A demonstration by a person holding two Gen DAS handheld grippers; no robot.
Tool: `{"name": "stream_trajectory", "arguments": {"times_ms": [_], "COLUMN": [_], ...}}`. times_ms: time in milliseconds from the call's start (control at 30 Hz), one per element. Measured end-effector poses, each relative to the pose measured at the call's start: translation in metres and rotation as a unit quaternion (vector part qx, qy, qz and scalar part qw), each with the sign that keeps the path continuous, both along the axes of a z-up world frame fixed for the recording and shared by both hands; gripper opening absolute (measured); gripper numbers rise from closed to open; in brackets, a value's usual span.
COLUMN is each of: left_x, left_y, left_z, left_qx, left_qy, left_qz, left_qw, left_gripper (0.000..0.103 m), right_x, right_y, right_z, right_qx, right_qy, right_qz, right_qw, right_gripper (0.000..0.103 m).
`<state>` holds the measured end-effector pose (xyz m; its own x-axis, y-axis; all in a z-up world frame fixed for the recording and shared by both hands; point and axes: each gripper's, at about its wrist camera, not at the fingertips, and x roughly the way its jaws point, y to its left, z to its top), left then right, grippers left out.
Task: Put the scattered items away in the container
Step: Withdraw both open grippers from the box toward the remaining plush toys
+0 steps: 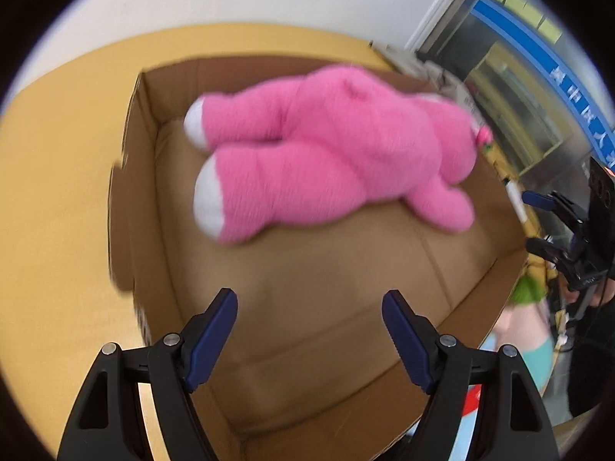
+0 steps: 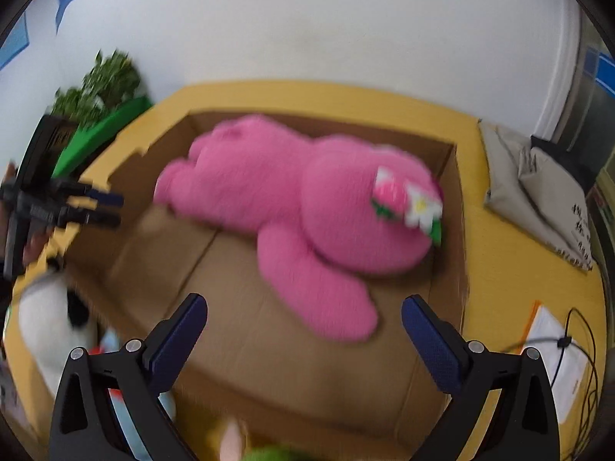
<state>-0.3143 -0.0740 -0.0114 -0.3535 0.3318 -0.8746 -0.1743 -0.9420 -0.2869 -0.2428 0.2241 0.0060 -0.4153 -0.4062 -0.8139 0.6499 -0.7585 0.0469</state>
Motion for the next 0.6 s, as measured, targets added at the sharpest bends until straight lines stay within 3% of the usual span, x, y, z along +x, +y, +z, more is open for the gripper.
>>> {"name": "stream_trajectory", "arguments": {"times_ms": [133,267,333,467,600], "left_x": [0.011,0.028,0.038,0.053,0.08], "left_y": [-0.01,-0.019,-0.017,-0.017,-0.013], "left_z": [-0.013,-0.011,-0.012,-0.002,0.046], "left_qx": [-0.003,0.022,0.002,-0.017,-0.032], "left_qy": [-0.027,-0.033,-0.034,-0.006,0.089], "left_qz": [0.01,0.02,0.016,0.033,0.068], "left_qw": [0.9996,0.999,0.9993,0.9993,0.9931], "left_gripper": [0.075,0.069,0.069,0.069,0.07], "right_x": [0.013,0.014,0.019,0.036,0.067], "right_y": [0.012,0.031,0.035,0.033,0.032], "right_z": [-0.036,-0.05,-0.052,-0.046,0.004], "right_qx": [0.045,0.012,0.001,0.002,-0.034], "right_qy": [-0.051,-0.087,-0.094,-0.075,0.021], "right_qz": [-0.017,-0.057,-0.067,-0.073,-0.094], "right_qw": [0.998,0.994,0.993,0.994,0.995], "right_gripper": [0.103,0.103,0.103,0.102,0.103]}}
